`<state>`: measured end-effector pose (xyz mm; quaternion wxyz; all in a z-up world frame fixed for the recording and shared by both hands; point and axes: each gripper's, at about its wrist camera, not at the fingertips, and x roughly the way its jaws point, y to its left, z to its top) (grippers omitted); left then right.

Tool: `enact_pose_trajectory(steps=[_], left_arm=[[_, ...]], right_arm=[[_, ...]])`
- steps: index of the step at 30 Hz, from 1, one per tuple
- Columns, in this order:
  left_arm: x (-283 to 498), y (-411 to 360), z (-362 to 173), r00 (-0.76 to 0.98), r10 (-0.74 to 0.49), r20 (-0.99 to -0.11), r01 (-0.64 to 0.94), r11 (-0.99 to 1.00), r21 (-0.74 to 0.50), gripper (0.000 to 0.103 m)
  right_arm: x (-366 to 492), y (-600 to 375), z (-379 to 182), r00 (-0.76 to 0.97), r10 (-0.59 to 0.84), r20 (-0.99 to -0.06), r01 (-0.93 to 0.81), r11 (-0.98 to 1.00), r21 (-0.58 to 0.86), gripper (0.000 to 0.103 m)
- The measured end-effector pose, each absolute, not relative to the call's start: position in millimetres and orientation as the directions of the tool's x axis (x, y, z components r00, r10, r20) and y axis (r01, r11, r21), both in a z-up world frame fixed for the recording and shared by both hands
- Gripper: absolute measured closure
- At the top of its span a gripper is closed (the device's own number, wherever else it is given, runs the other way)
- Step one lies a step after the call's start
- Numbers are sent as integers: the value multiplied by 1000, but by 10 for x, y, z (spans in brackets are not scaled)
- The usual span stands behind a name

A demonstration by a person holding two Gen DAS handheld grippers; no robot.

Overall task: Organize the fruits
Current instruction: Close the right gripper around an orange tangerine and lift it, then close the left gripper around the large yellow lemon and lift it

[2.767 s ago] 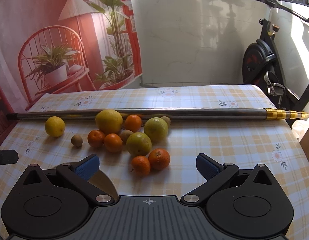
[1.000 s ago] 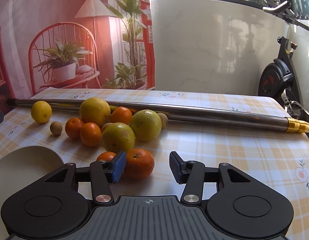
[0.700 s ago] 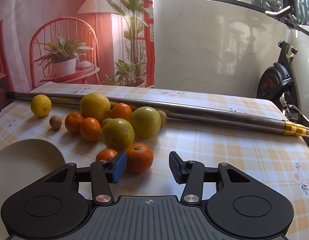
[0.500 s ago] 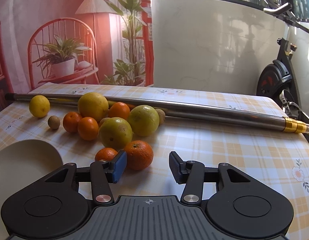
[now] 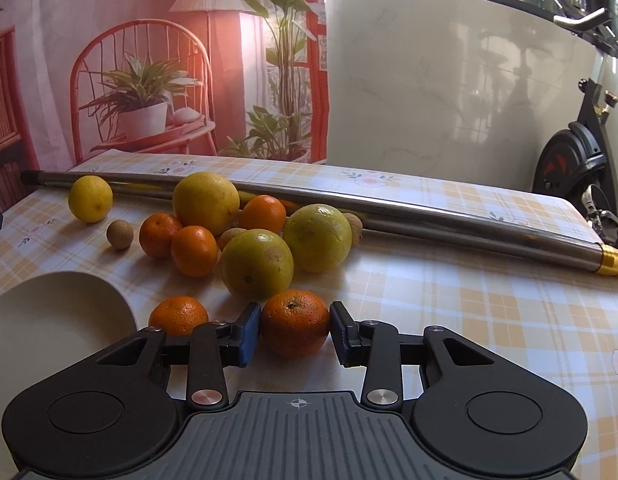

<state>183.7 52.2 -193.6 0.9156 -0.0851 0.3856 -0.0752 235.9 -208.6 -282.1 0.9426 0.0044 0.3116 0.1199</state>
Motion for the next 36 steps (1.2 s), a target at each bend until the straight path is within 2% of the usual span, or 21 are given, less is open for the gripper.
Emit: enact_pose_trajectory(steps=[9, 18, 23, 31, 36], left_arm=[[1822, 561, -1950, 690, -196, -697, 56, 974, -218, 15], [1952, 676, -1928, 693, -172, -700, 6, 972, -234, 15], [2218, 707, -1808, 754, -112, -647, 21, 989, -147, 15], [2711, 766, -1960, 775, -121, -620, 92, 993, -78, 16], [2962, 906, -2146, 760, -117, -640, 40, 990, -133, 18]], right_arm=[[2369, -2092, -2836, 764, 232, -601, -222, 971, 92, 69], [2320, -2143, -2818, 782, 236, -577, -214, 971, 106, 69], [2308, -2160, -2811, 789, 235, -567, -210, 971, 110, 69], [2294, -2207, -2809, 798, 233, -556, -192, 972, 133, 69], [2300, -2260, -2811, 802, 233, -550, -172, 972, 162, 69]])
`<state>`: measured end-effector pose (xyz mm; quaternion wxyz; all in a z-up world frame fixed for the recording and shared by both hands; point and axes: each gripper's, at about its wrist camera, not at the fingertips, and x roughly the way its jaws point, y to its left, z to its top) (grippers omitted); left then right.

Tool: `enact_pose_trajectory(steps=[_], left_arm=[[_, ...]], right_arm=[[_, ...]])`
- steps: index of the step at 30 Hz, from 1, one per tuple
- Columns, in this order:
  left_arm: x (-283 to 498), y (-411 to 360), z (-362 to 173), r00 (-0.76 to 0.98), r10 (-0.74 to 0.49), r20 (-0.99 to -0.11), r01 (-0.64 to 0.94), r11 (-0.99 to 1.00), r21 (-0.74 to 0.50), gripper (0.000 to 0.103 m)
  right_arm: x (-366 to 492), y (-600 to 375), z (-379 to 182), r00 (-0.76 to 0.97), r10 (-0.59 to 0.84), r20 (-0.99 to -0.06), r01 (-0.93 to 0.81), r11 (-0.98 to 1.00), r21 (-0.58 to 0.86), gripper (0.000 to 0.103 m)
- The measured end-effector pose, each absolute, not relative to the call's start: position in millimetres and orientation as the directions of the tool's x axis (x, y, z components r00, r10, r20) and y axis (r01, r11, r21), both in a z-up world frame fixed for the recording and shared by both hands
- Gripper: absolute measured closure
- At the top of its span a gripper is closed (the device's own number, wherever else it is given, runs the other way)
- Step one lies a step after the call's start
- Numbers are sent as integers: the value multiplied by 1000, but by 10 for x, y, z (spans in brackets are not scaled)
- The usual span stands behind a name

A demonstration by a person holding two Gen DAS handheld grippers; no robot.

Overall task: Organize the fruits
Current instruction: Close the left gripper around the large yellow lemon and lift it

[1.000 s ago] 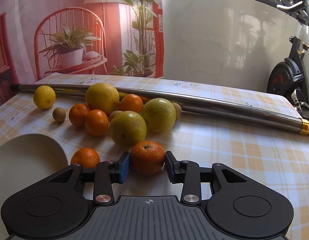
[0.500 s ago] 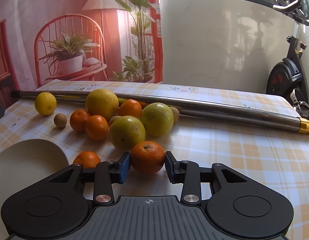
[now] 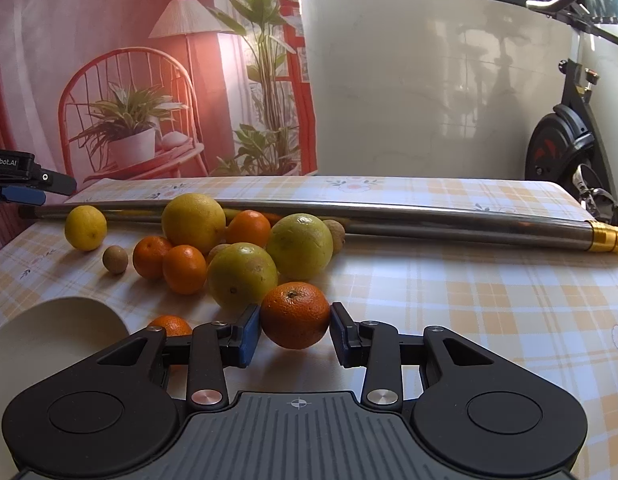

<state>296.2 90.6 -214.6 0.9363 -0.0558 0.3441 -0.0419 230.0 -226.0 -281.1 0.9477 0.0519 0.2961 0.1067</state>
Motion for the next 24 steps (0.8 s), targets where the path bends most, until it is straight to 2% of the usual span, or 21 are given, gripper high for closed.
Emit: enact_pose_trajectory(steps=[5, 13, 15, 17, 24], left_arm=[[3119, 975, -2314, 743, -78, -665, 4, 994, -111, 19], [3233, 984, -2473, 720, -85, -688, 20, 995, -103, 19], [3235, 976, -2502, 716, -73, -694, 13, 996, -92, 22], [3212, 975, -2522, 716, -105, -690, 32, 993, -117, 35], [3120, 908, -2496, 717, -89, -691, 57, 996, -68, 36]], right_arm=[[2304, -2280, -2817, 801, 232, -552, -166, 972, 168, 69], [2324, -2279, -2821, 795, 236, -559, -165, 971, 174, 69], [2327, -2278, -2821, 795, 236, -559, -165, 971, 174, 69], [2327, -2279, -2822, 795, 236, -559, -165, 971, 174, 69], [2326, -2280, -2828, 795, 236, -559, -165, 971, 175, 69]])
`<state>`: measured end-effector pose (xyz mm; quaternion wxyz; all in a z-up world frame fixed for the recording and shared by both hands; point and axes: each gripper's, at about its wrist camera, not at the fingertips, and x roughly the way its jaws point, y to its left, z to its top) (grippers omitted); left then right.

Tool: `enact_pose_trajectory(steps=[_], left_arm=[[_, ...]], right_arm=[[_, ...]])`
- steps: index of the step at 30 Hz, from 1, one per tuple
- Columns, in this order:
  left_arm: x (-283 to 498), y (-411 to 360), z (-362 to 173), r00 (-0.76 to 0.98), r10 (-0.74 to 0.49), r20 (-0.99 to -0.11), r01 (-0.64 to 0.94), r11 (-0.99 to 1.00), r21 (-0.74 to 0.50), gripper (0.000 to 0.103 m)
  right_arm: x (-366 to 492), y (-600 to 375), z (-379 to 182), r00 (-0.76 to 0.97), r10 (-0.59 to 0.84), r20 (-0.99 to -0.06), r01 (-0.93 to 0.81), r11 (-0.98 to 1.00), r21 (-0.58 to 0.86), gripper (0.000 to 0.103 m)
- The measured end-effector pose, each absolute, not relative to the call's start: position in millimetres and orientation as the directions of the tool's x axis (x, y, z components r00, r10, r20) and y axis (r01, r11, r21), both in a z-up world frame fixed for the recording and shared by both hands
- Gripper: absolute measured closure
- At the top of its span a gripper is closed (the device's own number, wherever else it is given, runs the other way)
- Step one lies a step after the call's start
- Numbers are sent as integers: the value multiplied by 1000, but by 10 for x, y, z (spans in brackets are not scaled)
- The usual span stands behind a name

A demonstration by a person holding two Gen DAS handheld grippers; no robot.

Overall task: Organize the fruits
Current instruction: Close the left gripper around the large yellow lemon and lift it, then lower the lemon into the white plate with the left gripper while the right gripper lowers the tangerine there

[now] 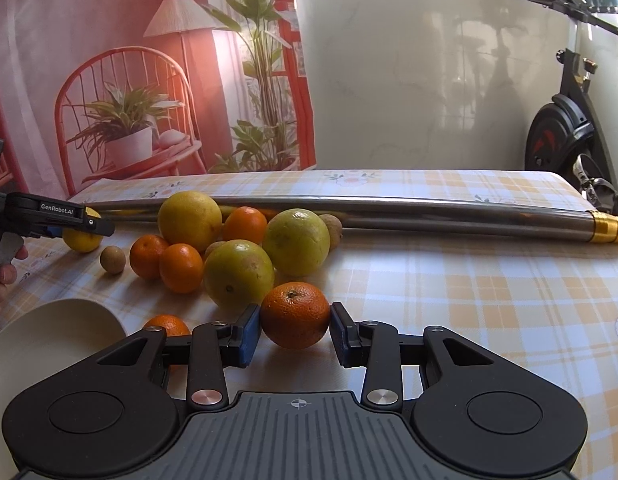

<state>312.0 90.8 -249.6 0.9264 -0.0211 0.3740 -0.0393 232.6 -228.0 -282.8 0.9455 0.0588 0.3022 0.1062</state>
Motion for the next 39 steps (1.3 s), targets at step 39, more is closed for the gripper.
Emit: enact_pose_trajectory(steps=[39], left_arm=[[1269, 401, -2195, 701, -295, -650, 313, 945, -91, 36]], right_arm=[[1434, -1712, -2552, 820, 317, -476, -272, 948, 164, 69]])
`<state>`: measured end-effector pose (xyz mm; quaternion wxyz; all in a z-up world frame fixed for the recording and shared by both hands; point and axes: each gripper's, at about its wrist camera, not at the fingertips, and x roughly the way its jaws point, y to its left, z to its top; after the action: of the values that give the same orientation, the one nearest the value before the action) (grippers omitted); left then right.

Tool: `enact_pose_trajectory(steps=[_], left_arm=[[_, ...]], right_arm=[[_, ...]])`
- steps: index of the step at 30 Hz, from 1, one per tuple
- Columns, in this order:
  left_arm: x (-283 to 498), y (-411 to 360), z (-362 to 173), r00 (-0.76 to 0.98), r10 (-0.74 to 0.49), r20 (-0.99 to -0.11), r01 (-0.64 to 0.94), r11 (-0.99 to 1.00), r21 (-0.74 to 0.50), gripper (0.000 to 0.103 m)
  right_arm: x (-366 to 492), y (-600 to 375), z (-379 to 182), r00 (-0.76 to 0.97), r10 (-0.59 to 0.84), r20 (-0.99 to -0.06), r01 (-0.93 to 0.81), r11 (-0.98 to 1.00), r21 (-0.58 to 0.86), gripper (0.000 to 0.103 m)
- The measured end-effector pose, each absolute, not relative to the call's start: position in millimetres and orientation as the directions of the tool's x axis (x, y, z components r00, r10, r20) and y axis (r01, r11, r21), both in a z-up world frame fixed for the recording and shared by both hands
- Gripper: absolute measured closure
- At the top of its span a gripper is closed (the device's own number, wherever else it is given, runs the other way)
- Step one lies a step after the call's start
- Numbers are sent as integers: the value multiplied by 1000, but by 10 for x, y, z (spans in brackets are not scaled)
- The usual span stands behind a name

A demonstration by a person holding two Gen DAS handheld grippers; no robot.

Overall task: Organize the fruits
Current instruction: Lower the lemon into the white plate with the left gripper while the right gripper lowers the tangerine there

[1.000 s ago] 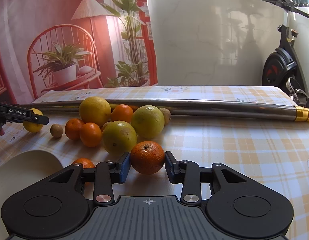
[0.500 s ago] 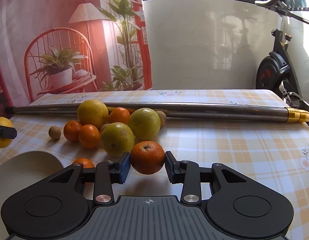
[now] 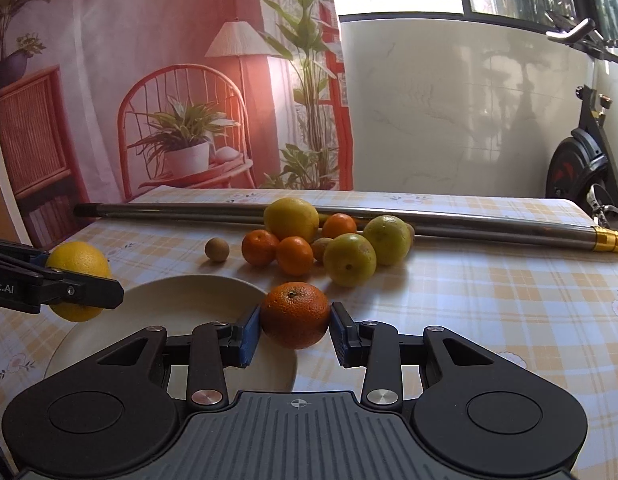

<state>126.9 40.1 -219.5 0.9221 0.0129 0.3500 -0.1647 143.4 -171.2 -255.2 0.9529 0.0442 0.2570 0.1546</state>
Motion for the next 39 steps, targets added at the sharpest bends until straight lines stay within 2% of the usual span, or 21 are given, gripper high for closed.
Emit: enact_pose_trajectory(steps=[7, 14, 32, 39], left_arm=[[1194, 418, -2253, 689, -291, -663, 312, 946, -92, 36], [1179, 402, -2308, 683, -277, -675, 309, 948, -76, 35], [1176, 449, -2335, 695, -267, -667, 280, 956, -91, 36], [1162, 411, -2349, 702, -252, -666, 285, 957, -61, 36]], right_arm=[[1290, -1496, -2621, 790, 363, -495, -338, 930, 144, 69], [1329, -1567, -2655, 778, 381, -500, -330, 924, 191, 69], [1388, -1566, -2695, 758, 395, -519, -345, 918, 194, 68], [1391, -1567, -2695, 758, 395, -519, -346, 918, 194, 68]])
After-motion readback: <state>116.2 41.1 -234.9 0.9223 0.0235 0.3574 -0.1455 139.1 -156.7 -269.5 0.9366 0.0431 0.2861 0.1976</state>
